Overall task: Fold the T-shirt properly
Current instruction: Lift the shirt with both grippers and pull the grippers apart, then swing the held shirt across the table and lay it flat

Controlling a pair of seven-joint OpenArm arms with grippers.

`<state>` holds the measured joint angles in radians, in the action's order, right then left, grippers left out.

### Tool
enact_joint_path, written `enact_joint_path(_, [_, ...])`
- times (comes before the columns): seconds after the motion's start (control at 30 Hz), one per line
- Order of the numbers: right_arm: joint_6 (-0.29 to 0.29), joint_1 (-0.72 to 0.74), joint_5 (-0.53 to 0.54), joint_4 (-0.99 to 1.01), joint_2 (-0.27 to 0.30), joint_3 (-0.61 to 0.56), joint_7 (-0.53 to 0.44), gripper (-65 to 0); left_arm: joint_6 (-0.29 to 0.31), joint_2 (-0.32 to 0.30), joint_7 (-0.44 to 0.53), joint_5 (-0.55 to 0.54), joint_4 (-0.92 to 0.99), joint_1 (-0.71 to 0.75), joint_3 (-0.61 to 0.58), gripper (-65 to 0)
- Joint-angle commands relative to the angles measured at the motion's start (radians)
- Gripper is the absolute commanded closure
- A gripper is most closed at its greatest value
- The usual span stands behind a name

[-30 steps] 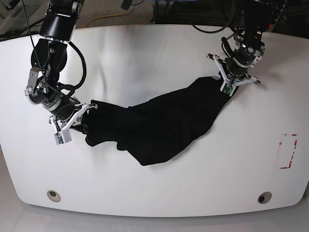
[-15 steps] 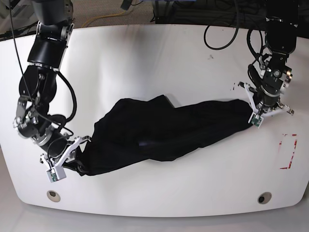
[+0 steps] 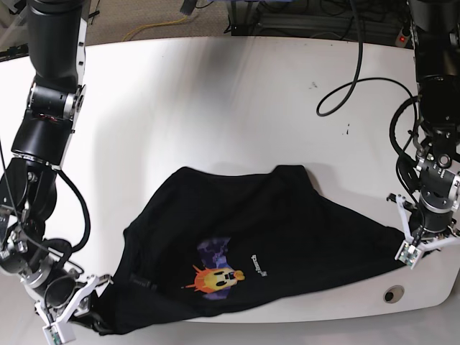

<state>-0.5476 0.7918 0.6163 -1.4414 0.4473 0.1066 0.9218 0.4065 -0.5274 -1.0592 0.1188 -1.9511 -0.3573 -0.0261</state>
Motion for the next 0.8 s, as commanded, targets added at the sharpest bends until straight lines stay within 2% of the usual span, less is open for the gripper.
enact_joint_path(0.0, [0.011,0.114,0.0,0.009,0.035,-0.037,-0.025,0.0,0.055,-0.017,-0.002,0.098,-0.018,-0.118,-0.021,0.0])
enact_joint_path(0.1, [0.011,0.185,0.0,0.023,0.057,-0.075,-0.025,0.0,0.118,-0.015,-0.002,0.184,-0.018,-0.193,-0.068,0.0])
enact_joint_path(0.23, [0.01,0.26,0.001,0.021,0.069,-0.104,-0.016,0.0,0.231,-0.01,-0.002,0.301,-0.018,-0.279,-0.113,0.0])
enact_joint_path(0.3, [0.01,0.277,0.001,0.021,0.071,-0.107,0.012,0.0,0.292,0.013,-0.002,0.342,-0.018,-0.299,-0.117,0.0])
enact_joint_path(0.37, [0.01,0.278,0.001,0.021,0.071,-0.106,0.027,0.0,0.292,0.034,-0.002,0.379,-0.02,-0.3,-0.119,0.0])
enact_joint_path(0.5, [0.01,0.191,0.032,0.004,0.086,-0.1,0.027,0.0,0.292,0.08,-0.002,0.428,-0.047,-0.247,-0.119,0.0])
enact_joint_path(0.57, [0.01,0.102,0.073,-0.014,0.106,-0.063,0.027,0.0,0.292,0.103,-0.002,0.46,-0.058,-0.179,-0.119,0.0])
enact_joint_path(0.77, [0.01,-0.173,0.115,-0.057,0.104,0.072,0.027,0.0,0.292,0.177,-0.002,0.516,-0.061,0.016,-0.119,0.0])
